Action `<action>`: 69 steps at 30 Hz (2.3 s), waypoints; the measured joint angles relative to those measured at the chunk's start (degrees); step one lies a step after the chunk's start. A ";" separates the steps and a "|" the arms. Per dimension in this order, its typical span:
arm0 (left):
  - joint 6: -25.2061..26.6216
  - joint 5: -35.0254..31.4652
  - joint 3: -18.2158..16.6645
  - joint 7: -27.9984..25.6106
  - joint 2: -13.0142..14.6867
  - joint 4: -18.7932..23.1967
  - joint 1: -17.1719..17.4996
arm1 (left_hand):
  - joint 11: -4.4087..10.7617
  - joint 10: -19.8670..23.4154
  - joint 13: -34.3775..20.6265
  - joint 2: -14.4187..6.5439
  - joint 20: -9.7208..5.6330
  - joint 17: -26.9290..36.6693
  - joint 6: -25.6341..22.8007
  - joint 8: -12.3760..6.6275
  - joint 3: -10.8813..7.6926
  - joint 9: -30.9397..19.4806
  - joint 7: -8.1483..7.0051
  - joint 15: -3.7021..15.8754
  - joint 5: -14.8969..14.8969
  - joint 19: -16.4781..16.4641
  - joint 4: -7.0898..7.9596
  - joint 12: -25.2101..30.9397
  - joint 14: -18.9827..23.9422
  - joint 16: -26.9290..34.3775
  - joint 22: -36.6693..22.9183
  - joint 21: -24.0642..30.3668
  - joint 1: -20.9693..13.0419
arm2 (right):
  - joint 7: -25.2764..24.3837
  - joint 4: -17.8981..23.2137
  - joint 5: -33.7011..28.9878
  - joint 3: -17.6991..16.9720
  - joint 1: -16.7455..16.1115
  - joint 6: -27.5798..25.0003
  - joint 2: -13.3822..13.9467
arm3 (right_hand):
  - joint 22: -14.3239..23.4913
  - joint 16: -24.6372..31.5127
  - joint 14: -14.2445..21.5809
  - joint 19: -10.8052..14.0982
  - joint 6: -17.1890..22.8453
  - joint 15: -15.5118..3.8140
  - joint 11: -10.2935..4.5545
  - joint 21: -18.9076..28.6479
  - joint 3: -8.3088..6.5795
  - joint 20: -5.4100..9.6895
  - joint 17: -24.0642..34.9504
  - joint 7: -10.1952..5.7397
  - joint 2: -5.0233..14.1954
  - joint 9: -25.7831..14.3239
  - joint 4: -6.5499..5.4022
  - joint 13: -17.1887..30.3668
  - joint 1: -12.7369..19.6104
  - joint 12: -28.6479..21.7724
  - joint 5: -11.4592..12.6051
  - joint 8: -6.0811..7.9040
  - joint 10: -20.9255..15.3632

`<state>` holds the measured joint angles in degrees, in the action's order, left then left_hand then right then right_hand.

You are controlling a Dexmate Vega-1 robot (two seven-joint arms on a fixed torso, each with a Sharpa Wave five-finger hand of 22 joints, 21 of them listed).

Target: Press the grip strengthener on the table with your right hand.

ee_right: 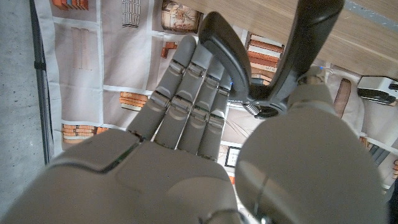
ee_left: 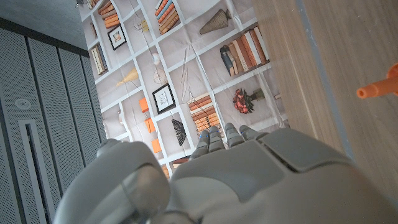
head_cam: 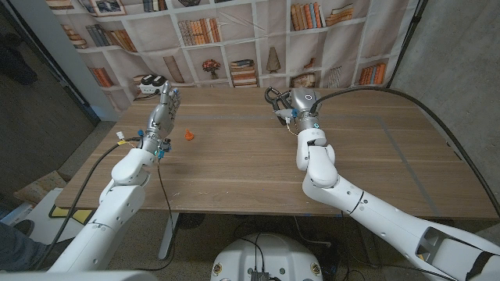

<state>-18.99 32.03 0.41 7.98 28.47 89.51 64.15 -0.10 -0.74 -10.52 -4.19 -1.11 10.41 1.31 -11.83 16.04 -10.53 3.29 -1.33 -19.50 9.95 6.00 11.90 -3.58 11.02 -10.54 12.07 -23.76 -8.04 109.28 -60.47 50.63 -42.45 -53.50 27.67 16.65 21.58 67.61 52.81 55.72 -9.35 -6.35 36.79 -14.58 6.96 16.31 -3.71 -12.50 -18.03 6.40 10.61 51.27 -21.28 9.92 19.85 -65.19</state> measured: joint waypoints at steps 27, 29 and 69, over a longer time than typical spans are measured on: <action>-0.26 0.24 -0.15 0.21 0.32 0.35 0.41 | 0.00 0.00 0.00 0.02 0.00 0.00 0.01 0.34 0.23 0.00 -0.01 0.00 0.23 0.00 0.24 -0.38 0.00 0.00 0.00 0.00 0.00 | -2.25 0.05 3.72 1.09 0.86 -1.45 -0.26 | 0.57 -1.31 1.95 2.25 1.64 0.90 -0.32 4.16 0.01 1.02 -2.82 -0.39 -1.93 0.33 0.01 0.20 1.93 0.80 0.04 -1.54 -1.17; -0.27 0.24 -0.18 0.21 0.35 0.42 0.48 | 0.00 0.00 0.00 0.02 0.00 0.00 0.01 0.34 0.23 0.00 -0.01 0.00 0.23 0.00 0.24 -0.38 0.00 0.00 0.00 0.00 0.00 | -2.46 0.10 4.19 1.11 0.88 -1.51 -0.26 | 0.37 -1.32 2.00 2.25 1.73 0.85 -0.32 4.16 0.02 1.02 -3.02 -0.47 -1.93 0.50 0.02 0.21 1.93 0.90 0.04 -1.54 -1.18; -0.12 0.07 -0.16 -0.63 1.09 1.98 1.22 | 0.00 0.00 0.00 -0.15 0.00 0.00 0.01 0.34 0.62 0.00 -0.01 0.00 0.22 0.00 0.17 -0.38 0.00 0.00 0.00 -0.23 -0.14 | -4.35 1.54 7.81 2.64 1.84 -3.60 0.91 | -1.62 -0.14 5.26 3.25 4.36 1.90 -0.76 7.43 1.13 1.67 -2.86 -0.75 -3.14 0.59 1.13 2.37 3.14 0.69 0.02 -3.14 -2.78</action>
<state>-19.11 32.10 0.26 7.35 29.56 91.50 65.37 -0.10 -0.74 -10.52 -4.34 -1.11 10.41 1.33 -11.50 16.66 -10.53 3.28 -1.33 -19.28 9.95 6.17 11.51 -3.58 11.02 -10.54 11.84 -23.90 -12.39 110.82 -52.66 53.27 -40.61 -57.10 28.59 15.03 21.45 72.87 56.06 60.08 -7.45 -7.11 44.21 -13.44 8.63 13.45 -4.46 -15.64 -17.44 7.54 12.98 54.41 -20.58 9.94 16.70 -67.98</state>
